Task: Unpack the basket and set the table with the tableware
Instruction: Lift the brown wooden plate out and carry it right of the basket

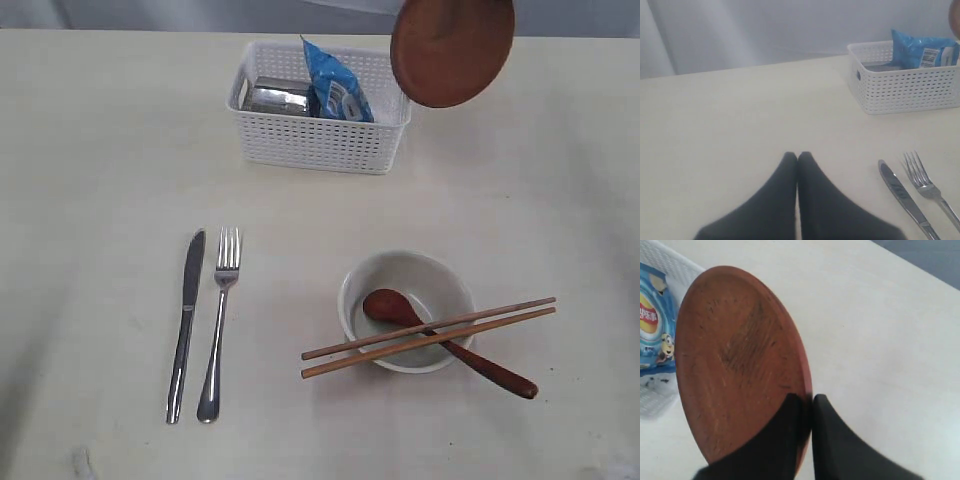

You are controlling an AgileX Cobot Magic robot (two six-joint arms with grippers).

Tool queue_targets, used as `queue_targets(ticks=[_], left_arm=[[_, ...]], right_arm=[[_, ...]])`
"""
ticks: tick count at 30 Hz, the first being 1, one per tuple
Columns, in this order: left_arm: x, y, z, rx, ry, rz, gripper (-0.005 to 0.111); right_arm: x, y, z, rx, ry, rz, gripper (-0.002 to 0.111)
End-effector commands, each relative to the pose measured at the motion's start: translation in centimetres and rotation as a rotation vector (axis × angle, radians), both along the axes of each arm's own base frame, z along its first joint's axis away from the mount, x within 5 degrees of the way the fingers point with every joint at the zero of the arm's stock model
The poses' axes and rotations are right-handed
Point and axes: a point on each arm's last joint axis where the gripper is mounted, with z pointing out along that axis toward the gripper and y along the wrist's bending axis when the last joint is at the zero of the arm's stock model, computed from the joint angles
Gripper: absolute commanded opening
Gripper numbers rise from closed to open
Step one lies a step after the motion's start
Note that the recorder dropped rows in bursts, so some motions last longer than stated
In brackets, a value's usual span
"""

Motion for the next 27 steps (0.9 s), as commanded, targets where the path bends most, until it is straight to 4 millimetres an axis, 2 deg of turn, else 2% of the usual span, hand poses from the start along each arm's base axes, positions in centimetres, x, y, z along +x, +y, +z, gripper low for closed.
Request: queue_targets(ticks=[1,4,7,9,12,16,21,27], left_arm=[[0.0,0.0,0.0,-0.005,-0.012,-0.005,0.000],[0.0,0.0,0.0,-0.005,-0.012,-0.005,0.000],[0.0,0.0,0.0,-0.005,-0.012,-0.005,0.000],[0.0,0.0,0.0,-0.005,-0.012,-0.005,0.000],[0.0,0.0,0.0,-0.005,-0.012,-0.005,0.000],[0.0,0.0,0.0,-0.005,-0.012,-0.005,0.000],[0.0,0.0,0.0,-0.005,-0.012,-0.005,0.000],[0.0,0.0,0.0,-0.005,-0.012,-0.005,0.000]], right_arm=[[-0.9,-3.3,2.2,0.002,-0.007,-0.108,0.000],[-1.6,-6.4,2.9,0.078,0.001,-0.201,0.000],[-3.2,-9.7,2.5,0.148,0.050,-0.294,0.000],[-4.6,-12.0,1.5,0.168,0.098,-0.362,0.000],[-6.5,-14.1,-1.1,0.244,0.195,-0.428,0.000],[-7.3,-14.8,-5.6,0.438,0.262,-0.446,0.000],[-6.7,-13.9,-10.1,0.610,0.247,-0.433,0.000],[-5.0,-12.0,-13.6,0.614,0.271,-0.406,0.000]])
